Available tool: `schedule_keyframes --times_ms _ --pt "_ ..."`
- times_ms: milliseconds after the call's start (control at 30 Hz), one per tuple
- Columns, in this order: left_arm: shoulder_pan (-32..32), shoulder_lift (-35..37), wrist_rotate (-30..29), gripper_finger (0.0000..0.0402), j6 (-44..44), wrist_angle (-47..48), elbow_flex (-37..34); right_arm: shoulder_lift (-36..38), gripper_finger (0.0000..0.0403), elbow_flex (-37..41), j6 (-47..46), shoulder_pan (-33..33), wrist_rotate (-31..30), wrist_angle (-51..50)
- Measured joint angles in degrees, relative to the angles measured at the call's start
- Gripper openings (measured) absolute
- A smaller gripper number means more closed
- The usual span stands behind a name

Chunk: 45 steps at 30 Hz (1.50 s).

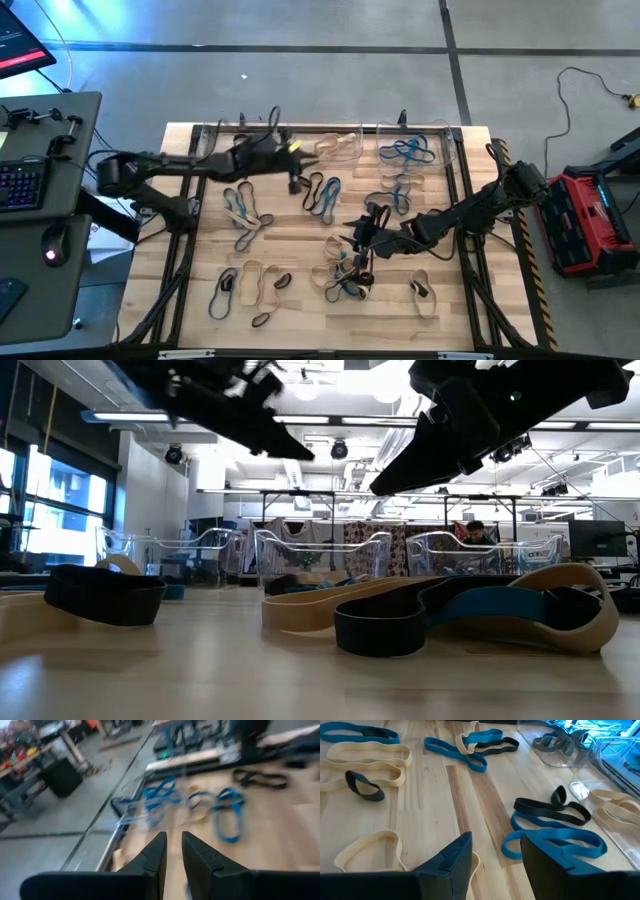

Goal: Sort rubber bands into baskets
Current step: Put the black rubber band into the left transparent bin

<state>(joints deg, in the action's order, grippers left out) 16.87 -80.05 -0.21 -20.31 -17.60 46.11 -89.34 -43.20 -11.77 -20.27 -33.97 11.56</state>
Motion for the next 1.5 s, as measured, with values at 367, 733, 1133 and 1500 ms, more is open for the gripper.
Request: schedule_keyframes --times_ms 367,733,1133,1500 --pt "-13.15 10.57 -0.31 0.0048 4.61 -5.87 -14.34 0.0 0.0158 0.0 -3.82 -0.02 5.42 -0.66" --pt "-20.78 10.84 -2.42 0.0048 9.54 -20.45 -22.93 0.0 0.0158 -0.12 -13.49 -4.33 8.29 -7.73" --pt "-23.37 10.82 -5.19 0.0048 9.76 -20.49 -23.37 0.0 0.0158 -3.65 -30.74 -13.06 12.98 -23.55" --pt "-23.37 10.82 -5.18 0.0048 9.74 -20.42 -23.37 -0.28 0.0158 -3.65 -34.83 -10.9 13.56 -24.57"
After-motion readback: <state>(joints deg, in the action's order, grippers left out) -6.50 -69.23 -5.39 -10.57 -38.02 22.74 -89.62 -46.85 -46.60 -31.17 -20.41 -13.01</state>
